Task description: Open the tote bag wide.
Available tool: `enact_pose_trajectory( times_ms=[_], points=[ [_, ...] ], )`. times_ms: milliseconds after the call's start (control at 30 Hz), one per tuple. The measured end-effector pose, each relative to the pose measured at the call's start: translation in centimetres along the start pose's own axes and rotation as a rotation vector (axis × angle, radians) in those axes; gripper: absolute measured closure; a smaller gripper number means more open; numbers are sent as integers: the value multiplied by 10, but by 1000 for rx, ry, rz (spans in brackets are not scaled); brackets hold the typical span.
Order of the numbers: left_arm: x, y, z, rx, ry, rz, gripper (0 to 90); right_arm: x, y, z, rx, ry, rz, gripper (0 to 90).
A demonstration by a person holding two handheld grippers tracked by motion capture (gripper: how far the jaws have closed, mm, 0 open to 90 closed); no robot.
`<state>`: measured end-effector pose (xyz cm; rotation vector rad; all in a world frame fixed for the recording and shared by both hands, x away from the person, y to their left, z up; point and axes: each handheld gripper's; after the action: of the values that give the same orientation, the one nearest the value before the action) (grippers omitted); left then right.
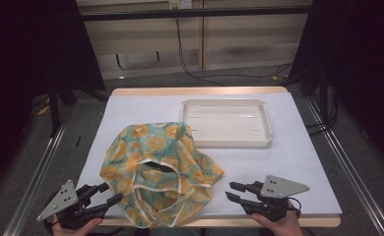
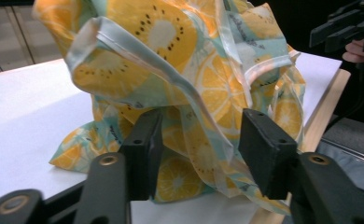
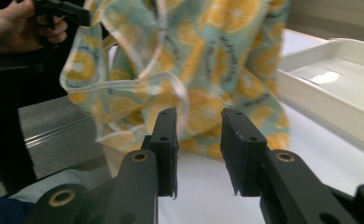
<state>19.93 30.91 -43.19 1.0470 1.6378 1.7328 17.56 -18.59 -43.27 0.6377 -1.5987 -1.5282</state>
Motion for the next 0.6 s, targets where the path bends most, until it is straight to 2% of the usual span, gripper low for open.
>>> enact_pose_trajectory(
  times_ms=[100,167,200,300,333,467,533,600],
  points=[
    [-2,0,-1,18,-20,6,501,-13,4,3,-1,35,4,672],
    [-3,0,-1,4,-19,19,501,-23,7,6,-2,72,10,670],
    [-3,0,-2,12,-26,17,512,-28,9,7,-9,94,19,666],
    [-3,0,-2,22,-56,15,587,-41,14,12,-3,137,19,660],
    [-3,0,-4,24,-47,18,623,-45,17,14,9,150,18,659],
    [-3,1,-5,17,-65,19,744,-63,28,18,33,198,9,639],
    [-4,0,-6,29,-76,22,813,-72,30,17,46,209,15,619],
    [-5,0,-5,23,-87,35,852,-82,29,16,51,216,30,604]
  ],
)
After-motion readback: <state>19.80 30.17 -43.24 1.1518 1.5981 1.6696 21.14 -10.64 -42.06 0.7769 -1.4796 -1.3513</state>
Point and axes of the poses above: each handheld gripper's, and its own axes: x roughly backward along the jaws, y roughly out of its top, z roughly to its left, and after that the axes turned 8 degrees about -z, right-handed
